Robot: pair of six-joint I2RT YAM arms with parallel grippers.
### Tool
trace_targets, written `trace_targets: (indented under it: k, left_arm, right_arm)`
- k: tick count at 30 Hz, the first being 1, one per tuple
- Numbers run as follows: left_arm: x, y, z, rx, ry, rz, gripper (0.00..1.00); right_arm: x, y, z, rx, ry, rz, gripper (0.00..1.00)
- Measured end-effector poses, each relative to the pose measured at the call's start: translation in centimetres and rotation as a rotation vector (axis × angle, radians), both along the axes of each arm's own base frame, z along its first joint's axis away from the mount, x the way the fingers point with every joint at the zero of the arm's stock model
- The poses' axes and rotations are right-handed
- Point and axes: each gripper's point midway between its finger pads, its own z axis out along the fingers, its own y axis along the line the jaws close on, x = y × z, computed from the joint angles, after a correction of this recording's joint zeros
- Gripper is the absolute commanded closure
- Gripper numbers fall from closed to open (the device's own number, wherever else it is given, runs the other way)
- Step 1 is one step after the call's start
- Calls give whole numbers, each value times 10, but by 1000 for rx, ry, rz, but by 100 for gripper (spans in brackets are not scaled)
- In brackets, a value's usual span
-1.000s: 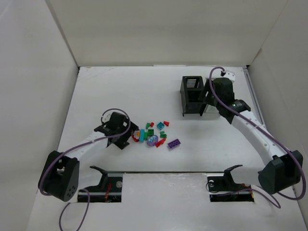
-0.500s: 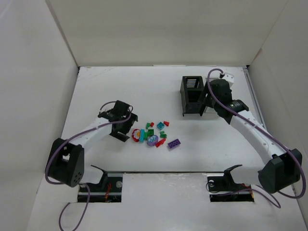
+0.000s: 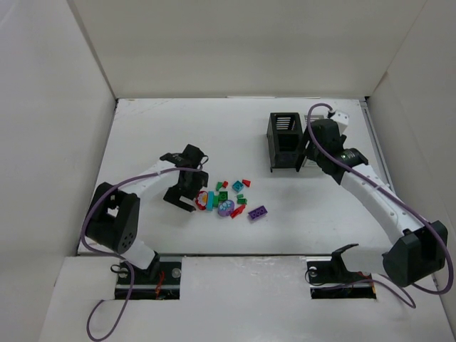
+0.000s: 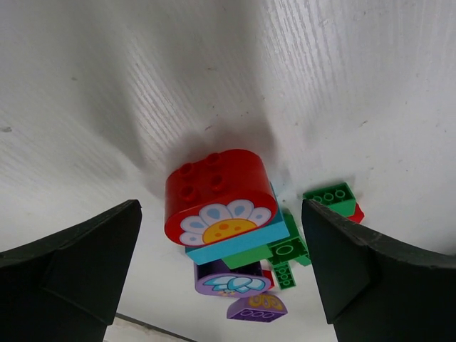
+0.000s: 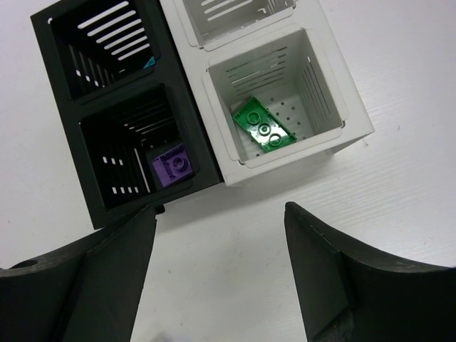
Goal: Sort the legos into containers by color
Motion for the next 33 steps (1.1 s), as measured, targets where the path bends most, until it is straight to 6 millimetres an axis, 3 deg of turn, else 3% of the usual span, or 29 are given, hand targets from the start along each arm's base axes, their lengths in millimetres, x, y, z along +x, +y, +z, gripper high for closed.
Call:
trace_targets:
  k: [7,12,16,28,30,33]
  left_arm:
    - [1,-7,-9,18,46,38,8]
    - [-3,-5,-15,34,72,71,19]
    - [-1,-4,-15,40,66,92,34]
    - [-1,-9,-17,35,66,90,51]
    - [-1,-10,-17,35,64,85,46]
    - [-2,-13,-16,36,56,73,24]
  right_arm:
    - [-4,-1,-4,0,13,5,21]
    - [-5,-4,-2,8,8,2,21]
    - [-8,-7,0,14,0,-1,21]
    - [-10,-7,2,18,-6,-1,21]
    - [-11,-8,1,18,-6,-1,21]
    - [-12,-8,2,18,-8,-2,21]
